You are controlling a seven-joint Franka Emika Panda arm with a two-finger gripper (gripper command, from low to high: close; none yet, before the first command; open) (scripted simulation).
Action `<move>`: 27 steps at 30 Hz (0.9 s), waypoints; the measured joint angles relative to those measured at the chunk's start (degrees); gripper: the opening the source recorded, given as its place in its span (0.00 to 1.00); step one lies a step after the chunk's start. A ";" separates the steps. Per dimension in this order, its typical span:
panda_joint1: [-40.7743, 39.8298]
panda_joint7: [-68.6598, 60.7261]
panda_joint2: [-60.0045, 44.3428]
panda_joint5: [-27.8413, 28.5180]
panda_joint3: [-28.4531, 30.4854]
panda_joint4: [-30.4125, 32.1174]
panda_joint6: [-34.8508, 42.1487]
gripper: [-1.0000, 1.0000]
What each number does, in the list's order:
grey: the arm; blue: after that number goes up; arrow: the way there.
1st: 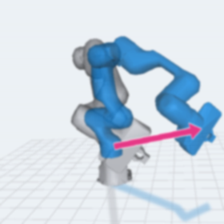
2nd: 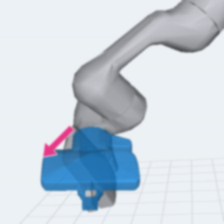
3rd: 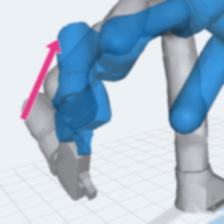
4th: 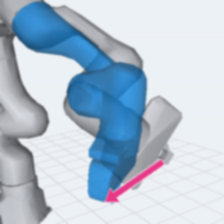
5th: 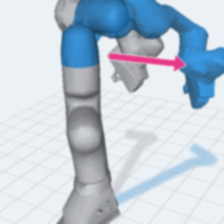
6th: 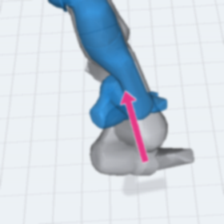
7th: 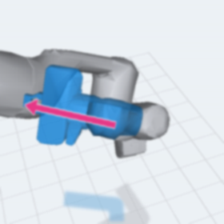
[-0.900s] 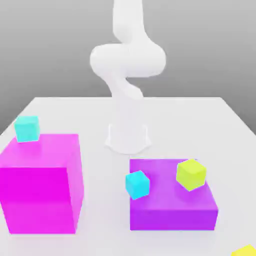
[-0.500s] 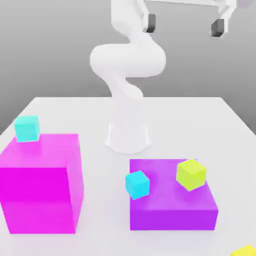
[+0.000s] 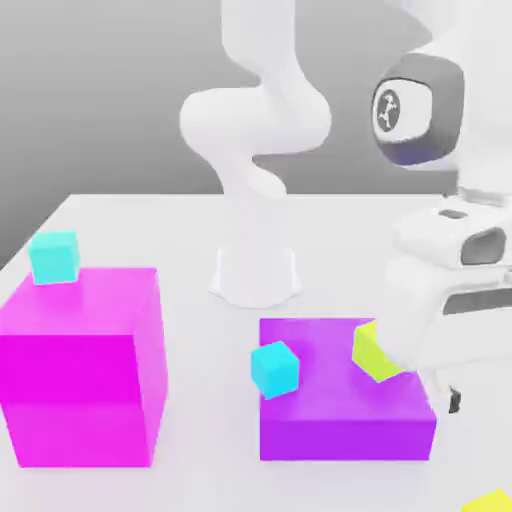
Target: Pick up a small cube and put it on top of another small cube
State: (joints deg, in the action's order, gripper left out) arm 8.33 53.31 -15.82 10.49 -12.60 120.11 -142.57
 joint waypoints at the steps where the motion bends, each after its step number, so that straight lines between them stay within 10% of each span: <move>1: 0.55 0.14 -2.05 0.19 -0.14 -0.39 -0.38 0.50; 9: 4.62 1.94 -18.51 2.71 0.77 -3.77 -6.97 0.50; 10: 5.00 2.24 -20.01 3.14 1.22 -4.12 -8.08 0.00; 27: -2.30 12.81 -0.68 -3.73 7.23 2.92 3.73 0.00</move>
State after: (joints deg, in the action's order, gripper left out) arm 6.03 66.12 -16.50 6.75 -5.36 123.03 -138.84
